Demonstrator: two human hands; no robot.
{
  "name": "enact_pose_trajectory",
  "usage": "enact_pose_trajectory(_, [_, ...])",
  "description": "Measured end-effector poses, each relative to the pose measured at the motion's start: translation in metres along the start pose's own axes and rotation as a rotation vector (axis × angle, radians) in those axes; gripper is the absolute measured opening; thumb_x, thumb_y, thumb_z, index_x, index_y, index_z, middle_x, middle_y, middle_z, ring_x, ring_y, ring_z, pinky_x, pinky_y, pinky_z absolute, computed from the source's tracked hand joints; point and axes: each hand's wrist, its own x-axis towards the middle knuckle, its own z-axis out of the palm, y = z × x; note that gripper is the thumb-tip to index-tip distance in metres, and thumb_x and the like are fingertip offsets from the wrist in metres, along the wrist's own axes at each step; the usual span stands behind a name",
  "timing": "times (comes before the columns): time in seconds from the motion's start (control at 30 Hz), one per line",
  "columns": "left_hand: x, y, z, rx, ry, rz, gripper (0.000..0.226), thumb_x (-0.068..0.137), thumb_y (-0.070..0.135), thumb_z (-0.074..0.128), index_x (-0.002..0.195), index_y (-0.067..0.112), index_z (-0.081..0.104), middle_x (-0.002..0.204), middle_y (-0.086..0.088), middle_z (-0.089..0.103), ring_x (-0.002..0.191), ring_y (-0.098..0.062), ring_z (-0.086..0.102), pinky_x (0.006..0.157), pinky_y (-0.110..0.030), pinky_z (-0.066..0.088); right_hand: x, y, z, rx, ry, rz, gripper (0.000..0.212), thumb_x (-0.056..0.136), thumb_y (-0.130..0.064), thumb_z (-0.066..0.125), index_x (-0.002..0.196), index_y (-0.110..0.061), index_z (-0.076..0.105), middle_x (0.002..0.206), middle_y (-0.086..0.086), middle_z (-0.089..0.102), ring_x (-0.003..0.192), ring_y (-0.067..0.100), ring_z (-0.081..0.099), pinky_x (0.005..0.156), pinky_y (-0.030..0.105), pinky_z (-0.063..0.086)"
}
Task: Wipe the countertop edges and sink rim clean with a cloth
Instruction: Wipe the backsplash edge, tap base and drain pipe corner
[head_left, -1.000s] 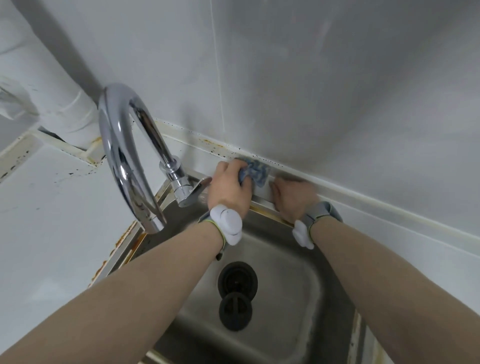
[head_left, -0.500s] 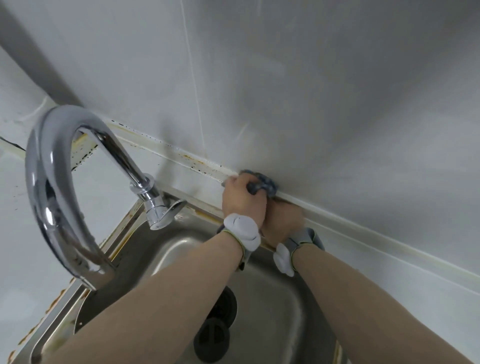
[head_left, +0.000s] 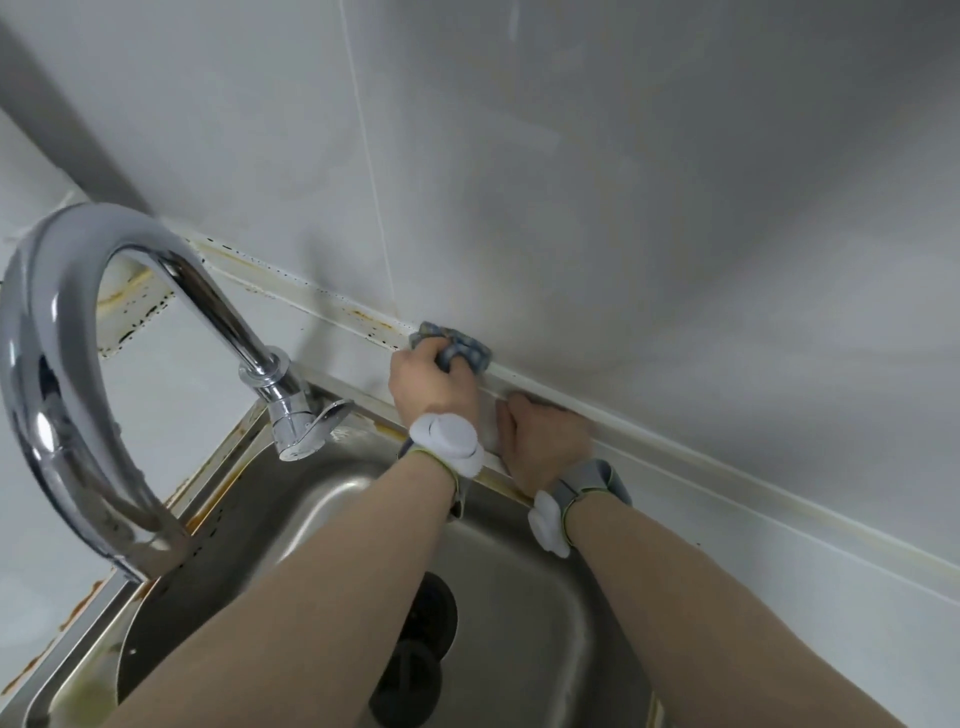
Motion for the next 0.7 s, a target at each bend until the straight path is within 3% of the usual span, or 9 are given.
enact_pose_trajectory(0.13, [-0.026,-0.004,0.008,0.094,-0.216,0.159,0.027,0.087,0.013,0.061,0.109,0.018,0.074,0.120,-0.009,0.057,0.104,-0.027,0.056,0.089,-0.024,0.045,0.003,0.001,0.002,-0.004,-0.044,0.003,0.016,0.073,-0.035,0.059,0.066,-0.021,0.056,0.050,-0.001,0.060,0.041,0.023,0.056,0.041,0.020,0.030])
enact_pose_trajectory(0.2, [-0.029,-0.006,0.007,0.088,-0.290,0.235,0.027,0.087,0.011,0.063,0.111,0.017,0.074,0.123,-0.009,0.057,0.107,-0.027,0.057,0.095,-0.025,0.046,0.004,0.001,0.003,-0.018,-0.053,0.003,0.015,0.067,-0.036,0.063,0.065,-0.021,0.059,0.049,-0.002,0.060,0.039,0.021,0.056,0.042,0.018,0.029])
enact_pose_trajectory(0.33, [-0.018,-0.008,0.001,0.256,-0.427,0.417,0.029,0.090,0.015,0.059,0.113,0.025,0.073,0.122,-0.008,0.053,0.104,-0.030,0.056,0.091,-0.034,0.051,0.003,0.004,0.003,-0.035,-0.036,-0.001,0.020,0.074,-0.035,0.052,0.064,-0.020,0.062,0.051,-0.001,0.061,0.040,0.020,0.057,0.044,0.018,0.029])
enact_pose_trajectory(0.43, [-0.014,-0.004,-0.002,0.409,-0.380,0.375,0.034,0.090,0.017,0.054,0.118,0.029,0.068,0.127,-0.007,0.047,0.106,-0.032,0.055,0.087,-0.039,0.053,0.001,0.002,0.003,-0.009,-0.067,0.013,0.010,0.076,-0.028,0.068,0.072,-0.020,0.064,0.057,-0.001,0.065,0.047,0.022,0.061,0.045,0.020,0.033])
enact_pose_trajectory(0.53, [-0.015,-0.009,-0.002,0.304,-0.265,0.249,0.036,0.091,0.015,0.051,0.120,0.028,0.068,0.127,-0.010,0.049,0.106,-0.031,0.054,0.088,-0.035,0.050,0.003,0.000,0.002,0.016,-0.044,0.034,0.016,0.081,-0.030,0.059,0.068,-0.020,0.060,0.054,-0.001,0.062,0.046,0.023,0.059,0.042,0.021,0.036])
enact_pose_trajectory(0.6, [-0.015,-0.014,0.001,0.208,-0.211,0.180,0.037,0.091,0.014,0.050,0.120,0.029,0.068,0.118,-0.012,0.053,0.095,-0.028,0.052,0.084,-0.031,0.048,0.003,0.001,0.004,0.006,-0.037,0.048,0.021,0.084,-0.031,0.056,0.067,-0.020,0.058,0.054,-0.001,0.062,0.047,0.023,0.059,0.042,0.021,0.034])
enact_pose_trajectory(0.7, [-0.019,-0.014,0.010,0.167,-0.259,0.151,0.034,0.092,0.016,0.048,0.118,0.026,0.068,0.105,-0.013,0.058,0.087,-0.024,0.051,0.074,-0.025,0.041,0.004,0.005,0.003,0.005,-0.101,0.071,0.023,0.088,-0.033,0.054,0.070,-0.019,0.059,0.059,0.001,0.065,0.051,0.026,0.061,0.045,0.023,0.034])
